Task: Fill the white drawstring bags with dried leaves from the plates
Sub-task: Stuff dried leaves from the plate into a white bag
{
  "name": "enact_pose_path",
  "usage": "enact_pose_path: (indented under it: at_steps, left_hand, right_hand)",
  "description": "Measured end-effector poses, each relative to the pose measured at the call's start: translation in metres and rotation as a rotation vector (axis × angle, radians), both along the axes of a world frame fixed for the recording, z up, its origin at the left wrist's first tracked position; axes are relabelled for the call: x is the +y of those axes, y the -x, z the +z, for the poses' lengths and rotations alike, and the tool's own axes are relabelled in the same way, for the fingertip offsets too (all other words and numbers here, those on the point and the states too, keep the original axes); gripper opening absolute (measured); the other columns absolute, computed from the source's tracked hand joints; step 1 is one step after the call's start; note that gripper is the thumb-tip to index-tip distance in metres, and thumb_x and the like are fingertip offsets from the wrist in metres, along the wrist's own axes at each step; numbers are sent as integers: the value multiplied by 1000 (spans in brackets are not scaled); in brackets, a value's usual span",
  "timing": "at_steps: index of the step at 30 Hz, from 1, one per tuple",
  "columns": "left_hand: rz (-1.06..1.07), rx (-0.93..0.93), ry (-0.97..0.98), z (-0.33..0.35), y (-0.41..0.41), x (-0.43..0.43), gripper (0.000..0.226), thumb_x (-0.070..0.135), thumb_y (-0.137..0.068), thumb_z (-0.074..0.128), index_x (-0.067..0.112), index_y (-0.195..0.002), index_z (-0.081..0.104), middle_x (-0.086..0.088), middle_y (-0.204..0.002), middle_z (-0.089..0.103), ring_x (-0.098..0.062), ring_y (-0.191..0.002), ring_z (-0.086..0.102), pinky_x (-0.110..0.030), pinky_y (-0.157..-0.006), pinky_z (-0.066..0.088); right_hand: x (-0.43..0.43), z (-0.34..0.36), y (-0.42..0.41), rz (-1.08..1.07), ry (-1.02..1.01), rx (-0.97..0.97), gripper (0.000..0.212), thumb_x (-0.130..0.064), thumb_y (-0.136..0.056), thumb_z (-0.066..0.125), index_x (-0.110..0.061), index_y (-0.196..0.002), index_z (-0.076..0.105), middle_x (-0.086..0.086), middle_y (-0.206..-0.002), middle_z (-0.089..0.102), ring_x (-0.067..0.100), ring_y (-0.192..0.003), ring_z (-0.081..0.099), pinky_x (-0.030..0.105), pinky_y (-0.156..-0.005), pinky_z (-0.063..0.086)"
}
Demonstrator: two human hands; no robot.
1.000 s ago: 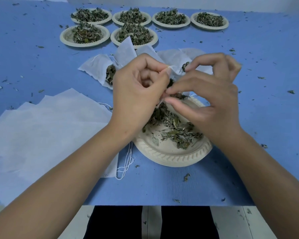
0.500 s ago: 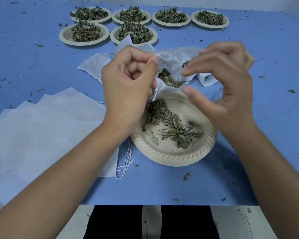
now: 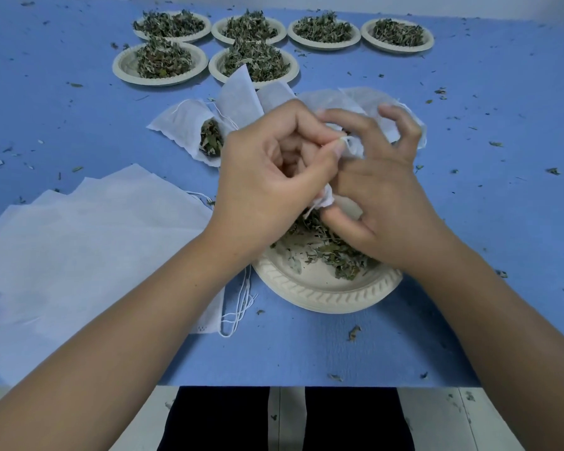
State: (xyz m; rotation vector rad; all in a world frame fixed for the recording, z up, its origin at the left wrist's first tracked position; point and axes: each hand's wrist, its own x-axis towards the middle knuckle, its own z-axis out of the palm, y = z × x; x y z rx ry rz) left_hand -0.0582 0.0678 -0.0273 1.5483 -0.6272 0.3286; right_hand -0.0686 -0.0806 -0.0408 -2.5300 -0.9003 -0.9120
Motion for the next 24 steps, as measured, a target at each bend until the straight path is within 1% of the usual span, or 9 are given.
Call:
enact_pose_path:
  at_steps: [4,10,15,17,18,20,21,22,24]
  left_hand:
    - [25,32,31,-1,-1,-1,18,0,-89,64,15,-78,59,12,-50,57,-1,-43,53,-15,-46,41]
    - [170,112,148,2,-7,0,18,0,-91,62,13,-78,59,11,-48,54,-1,-40,50,-14,-43,40]
    - [0,115,37,-1,-2,-4,20,-4,-89,63,11,-77,59,8,-48,54,-3,-39,51,-13,-43,40]
    - [57,137,54,-2,-4,-3,19,-3,-89,63,11,-77,60,8,-48,55,-3,-38,50,-13,-42,39]
    - [109,148,94,-1,-6,-1,18,-2,-90,62,11,-77,60,9,-47,55,-3,-37,49,-14,-41,39]
    - [210,163,195,2,-12,4,17,1,-91,61,12,-77,60,8,-47,55,-4,-36,47,-17,-40,38]
    - [250,165,236,4,-15,7,18,2,-91,61,12,-77,60,8,-47,55,-6,-36,46,-19,-40,38]
    - [280,168,266,4,-18,9,18,2,-91,61,12,-76,59,9,-46,54,-7,-35,46,-20,-40,38]
    - [303,179,291,5,-19,9,19,2,-92,60,12,-75,58,9,-45,52,-9,-35,45,-20,-41,37]
  right_hand:
    - [2,0,0,-10,38,59,20,-17,-78,48,-17,-82,67,-13,-97,68,22,-133,40,51,-110,12]
    - [-14,14,3,-106,-94,-112,19,-23,-83,62,-19,-98,73,-16,-105,68,22,-121,52,44,-100,19]
    - [0,5,4,-10,66,189,33,-36,-82,43,-17,-90,69,-16,-106,65,23,-135,38,50,-111,9]
    - [-4,6,4,-10,-67,286,34,-35,-83,44,-16,-91,70,-16,-108,64,16,-133,38,47,-113,11]
    - [-7,8,4,-12,-204,297,29,-32,-85,48,-17,-94,71,-13,-108,66,14,-129,43,47,-113,16]
    - [-17,13,4,3,-489,230,14,-19,-87,57,-15,-90,70,-4,-99,70,19,-110,57,53,-104,31]
    - [-19,15,4,8,-560,211,10,-15,-87,60,-12,-84,68,-1,-91,70,23,-100,60,54,-98,36]
    - [-19,16,4,7,-567,239,9,-15,-86,62,-10,-79,66,1,-86,69,25,-93,61,54,-95,38]
    - [-14,13,1,-15,-385,423,20,-29,-82,70,-9,-82,69,2,-90,66,24,-96,58,52,-96,38]
